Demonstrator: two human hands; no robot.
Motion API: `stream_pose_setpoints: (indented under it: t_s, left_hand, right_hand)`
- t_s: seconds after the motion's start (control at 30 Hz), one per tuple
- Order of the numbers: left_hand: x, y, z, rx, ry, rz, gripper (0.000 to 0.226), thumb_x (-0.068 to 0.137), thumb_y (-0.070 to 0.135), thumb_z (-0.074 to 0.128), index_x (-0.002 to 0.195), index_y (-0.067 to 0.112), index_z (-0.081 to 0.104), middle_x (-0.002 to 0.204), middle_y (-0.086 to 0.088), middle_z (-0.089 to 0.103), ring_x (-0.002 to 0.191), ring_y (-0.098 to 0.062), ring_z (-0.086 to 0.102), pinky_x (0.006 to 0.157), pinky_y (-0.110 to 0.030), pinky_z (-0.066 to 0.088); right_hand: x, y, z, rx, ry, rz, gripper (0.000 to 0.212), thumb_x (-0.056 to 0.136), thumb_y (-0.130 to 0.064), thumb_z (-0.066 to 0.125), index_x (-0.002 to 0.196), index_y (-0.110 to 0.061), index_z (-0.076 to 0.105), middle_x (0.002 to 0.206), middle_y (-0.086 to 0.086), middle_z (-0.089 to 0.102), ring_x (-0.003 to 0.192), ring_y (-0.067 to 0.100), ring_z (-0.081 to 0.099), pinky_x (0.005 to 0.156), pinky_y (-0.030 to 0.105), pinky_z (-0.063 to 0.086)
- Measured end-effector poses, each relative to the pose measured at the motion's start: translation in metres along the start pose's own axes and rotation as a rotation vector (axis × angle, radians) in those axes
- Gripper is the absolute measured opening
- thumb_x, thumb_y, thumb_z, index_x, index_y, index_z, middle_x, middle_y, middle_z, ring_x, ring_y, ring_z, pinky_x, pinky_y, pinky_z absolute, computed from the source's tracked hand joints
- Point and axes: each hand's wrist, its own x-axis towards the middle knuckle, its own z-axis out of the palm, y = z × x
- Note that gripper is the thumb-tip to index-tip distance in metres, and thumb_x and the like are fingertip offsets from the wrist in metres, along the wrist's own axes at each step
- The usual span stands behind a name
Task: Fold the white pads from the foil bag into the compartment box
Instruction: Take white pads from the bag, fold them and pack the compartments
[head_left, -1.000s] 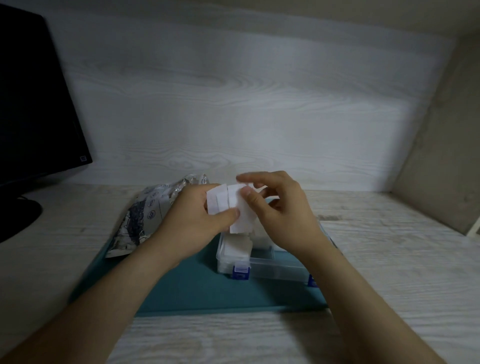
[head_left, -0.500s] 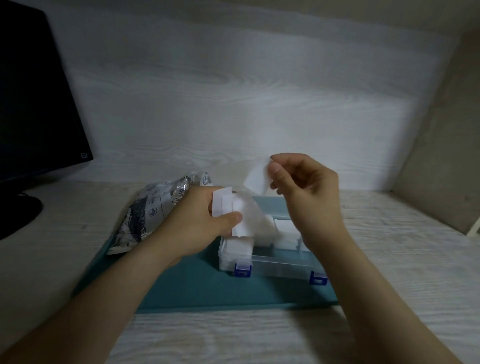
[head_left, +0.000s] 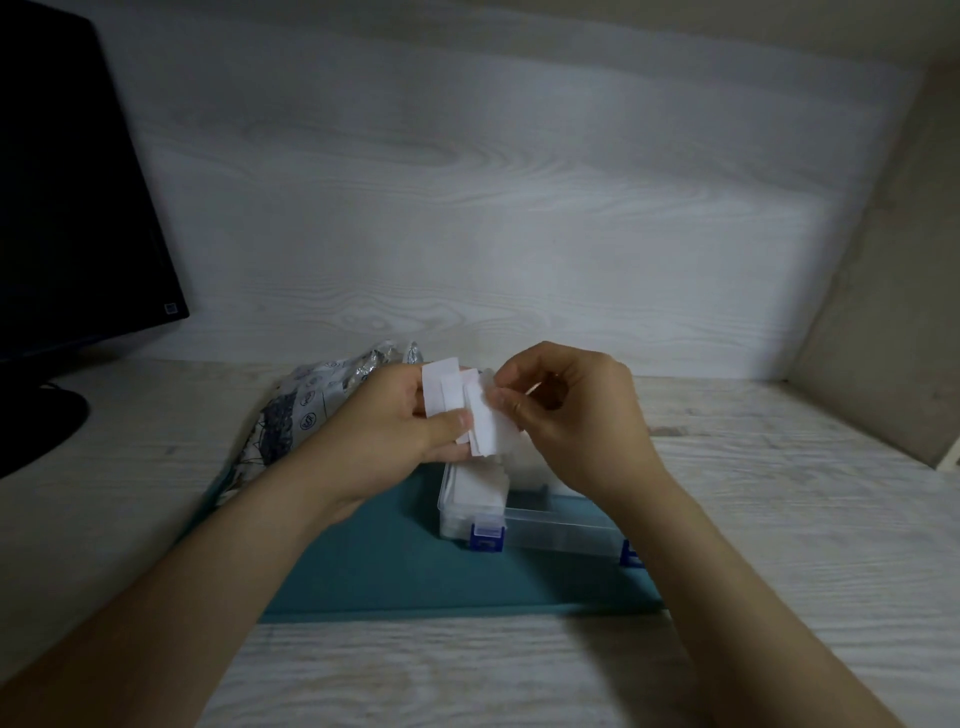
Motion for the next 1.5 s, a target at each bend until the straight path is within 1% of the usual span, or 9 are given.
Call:
stream_pose_setpoints:
  t_s: [0.1, 0.27, 0.5, 0.63, 0.93, 1.13, 1.23, 1.37, 1.5]
  left_hand:
    - [0.0, 0.0, 0.0, -0.017, 0.007, 0.013, 0.03, 0.102, -0.006, 0.061, 0.122, 0.013, 0.071, 0.115, -0.004, 0.08, 0.11, -0.02, 0.076, 0.089, -0.031, 0.063]
    - [0.0, 0.003, 0.0, -0.063, 0.076, 0.031, 0.029, 0.103, -0.002, 0.061, 0.129, 0.01, 0.068, 0.114, -0.004, 0.08, 0.107, -0.018, 0.077, 0.085, -0.028, 0.063]
    - [0.001, 0.003, 0.001, -0.038, 0.104, 0.077, 0.028, 0.102, 0.003, 0.066, 0.129, 0.007, 0.069, 0.114, -0.005, 0.08, 0.108, -0.022, 0.077, 0.091, -0.034, 0.063]
    - [-0.001, 0.003, 0.001, -0.046, 0.147, 0.102, 0.026, 0.099, 0.004, 0.069, 0.124, 0.009, 0.071, 0.111, -0.005, 0.081, 0.104, -0.021, 0.078, 0.087, -0.029, 0.063]
    - [-0.001, 0.005, 0.002, -0.068, 0.204, 0.117, 0.025, 0.095, 0.011, 0.075, 0.12, 0.012, 0.074, 0.108, -0.004, 0.082, 0.101, -0.022, 0.079, 0.083, -0.033, 0.065]
    - [-0.001, 0.004, 0.003, -0.099, 0.196, 0.137, 0.018, 0.095, 0.005, 0.073, 0.111, 0.014, 0.075, 0.105, -0.005, 0.082, 0.099, -0.021, 0.079, 0.079, -0.028, 0.064]
    - [0.002, 0.001, 0.001, -0.086, 0.257, 0.123, 0.017, 0.094, 0.001, 0.075, 0.107, 0.011, 0.076, 0.103, -0.006, 0.082, 0.099, -0.022, 0.079, 0.077, -0.03, 0.065]
    - [0.004, 0.0, -0.002, -0.096, 0.294, 0.105, 0.015, 0.095, 0.002, 0.074, 0.11, 0.006, 0.075, 0.105, -0.009, 0.081, 0.099, -0.024, 0.079, 0.078, -0.035, 0.066]
    - [0.003, 0.001, -0.002, -0.09, 0.252, 0.095, 0.018, 0.099, 0.001, 0.07, 0.112, 0.012, 0.074, 0.107, -0.006, 0.081, 0.1, -0.023, 0.079, 0.079, -0.034, 0.065]
  right_hand:
    - [-0.002, -0.002, 0.001, -0.198, 0.028, -0.113, 0.006, 0.088, -0.035, 0.083, 0.091, -0.03, 0.081, 0.091, -0.014, 0.07, 0.077, 0.005, 0.063, 0.067, 0.016, 0.049]
    - [-0.006, -0.005, 0.003, -0.231, -0.054, -0.164, 0.037, 0.075, -0.051, 0.089, 0.103, -0.028, 0.08, 0.1, -0.013, 0.071, 0.081, 0.003, 0.068, 0.069, 0.017, 0.054]
    - [-0.006, -0.007, 0.001, -0.085, -0.024, -0.047, 0.025, 0.083, -0.033, 0.086, 0.105, -0.023, 0.081, 0.099, -0.015, 0.077, 0.083, 0.001, 0.073, 0.073, 0.027, 0.062]
    - [-0.004, -0.01, 0.001, 0.027, -0.027, 0.029, 0.02, 0.085, -0.03, 0.084, 0.102, -0.021, 0.081, 0.091, -0.014, 0.079, 0.082, 0.005, 0.076, 0.075, 0.036, 0.065]
    - [-0.008, -0.019, 0.003, -0.001, -0.035, 0.003, 0.032, 0.075, -0.036, 0.093, 0.103, -0.026, 0.08, 0.09, -0.02, 0.077, 0.084, 0.001, 0.073, 0.074, 0.024, 0.062]
    - [-0.007, -0.014, 0.002, 0.085, 0.004, 0.007, 0.017, 0.09, -0.011, 0.075, 0.104, -0.017, 0.082, 0.088, -0.012, 0.08, 0.081, 0.007, 0.076, 0.075, 0.035, 0.065]
    - [-0.004, -0.009, 0.001, 0.088, 0.11, 0.046, 0.014, 0.094, -0.011, 0.071, 0.102, -0.017, 0.082, 0.085, -0.01, 0.08, 0.079, 0.008, 0.076, 0.074, 0.039, 0.065]
    - [0.002, -0.009, -0.01, 0.322, 0.235, 0.267, 0.014, 0.095, -0.01, 0.069, 0.09, -0.017, 0.081, 0.085, -0.005, 0.08, 0.077, 0.006, 0.072, 0.075, 0.03, 0.059]
    - [0.002, -0.012, -0.017, 0.535, 0.045, 0.398, 0.018, 0.1, -0.009, 0.063, 0.096, -0.01, 0.081, 0.09, -0.004, 0.079, 0.074, -0.001, 0.063, 0.073, 0.019, 0.047]
